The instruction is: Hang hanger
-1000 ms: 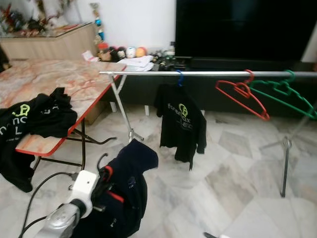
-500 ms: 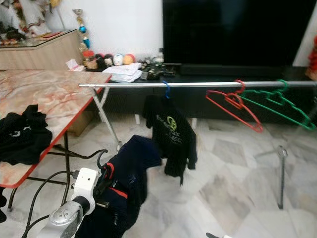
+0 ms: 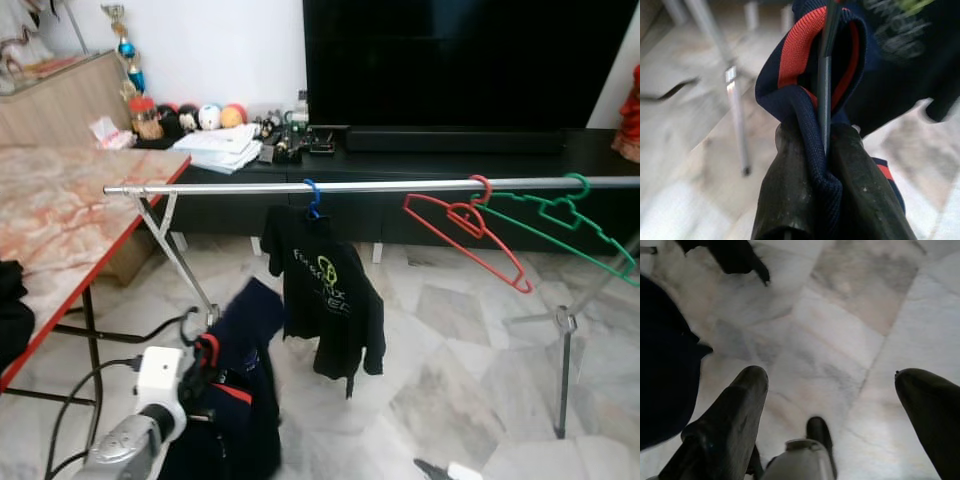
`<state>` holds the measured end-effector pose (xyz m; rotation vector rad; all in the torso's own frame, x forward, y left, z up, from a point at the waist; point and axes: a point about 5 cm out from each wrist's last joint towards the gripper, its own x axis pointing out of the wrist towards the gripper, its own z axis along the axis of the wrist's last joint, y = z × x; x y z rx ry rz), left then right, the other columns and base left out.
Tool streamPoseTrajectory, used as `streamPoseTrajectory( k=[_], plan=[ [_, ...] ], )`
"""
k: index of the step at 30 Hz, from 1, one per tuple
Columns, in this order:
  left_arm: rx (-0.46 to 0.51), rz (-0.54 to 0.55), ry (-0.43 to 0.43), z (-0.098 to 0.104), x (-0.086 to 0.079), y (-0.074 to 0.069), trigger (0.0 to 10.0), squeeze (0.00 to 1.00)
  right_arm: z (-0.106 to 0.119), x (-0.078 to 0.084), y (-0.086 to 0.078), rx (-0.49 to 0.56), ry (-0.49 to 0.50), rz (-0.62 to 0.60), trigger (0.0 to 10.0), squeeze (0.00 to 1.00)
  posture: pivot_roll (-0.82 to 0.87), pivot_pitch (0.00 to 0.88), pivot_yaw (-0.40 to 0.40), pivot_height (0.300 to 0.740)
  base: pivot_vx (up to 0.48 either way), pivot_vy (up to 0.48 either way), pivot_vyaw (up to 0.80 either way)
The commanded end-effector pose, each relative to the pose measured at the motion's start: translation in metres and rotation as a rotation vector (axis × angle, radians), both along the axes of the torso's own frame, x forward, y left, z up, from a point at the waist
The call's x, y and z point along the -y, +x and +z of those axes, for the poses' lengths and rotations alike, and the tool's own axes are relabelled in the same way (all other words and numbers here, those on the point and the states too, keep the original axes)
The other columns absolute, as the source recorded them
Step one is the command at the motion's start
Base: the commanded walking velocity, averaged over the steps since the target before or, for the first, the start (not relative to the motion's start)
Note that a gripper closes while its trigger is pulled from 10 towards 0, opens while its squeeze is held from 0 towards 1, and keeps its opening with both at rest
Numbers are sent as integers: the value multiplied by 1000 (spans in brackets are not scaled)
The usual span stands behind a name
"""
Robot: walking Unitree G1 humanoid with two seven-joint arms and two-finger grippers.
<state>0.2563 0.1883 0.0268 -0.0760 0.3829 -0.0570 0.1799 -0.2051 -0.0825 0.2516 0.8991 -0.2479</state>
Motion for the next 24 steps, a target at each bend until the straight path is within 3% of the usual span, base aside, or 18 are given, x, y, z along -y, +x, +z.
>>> streamPoseTrajectory(
  k=[1,6,24],
  plan=[
    [-8,65,9,-3,-12,-5,10000,0,-3,1,-7,-17,8,-22,10000,0,-38,44,55,740,0,0,0],
    [9,81,40,1,-14,-3,10000,0,-3,2,-7,-16,10,-29,10000,0,-34,43,56,740,0,0,0],
    [21,39,64,5,-7,1,10000,0,-3,0,-7,-20,22,-21,10000,0,-32,43,57,740,0,-341,0]
  ],
)
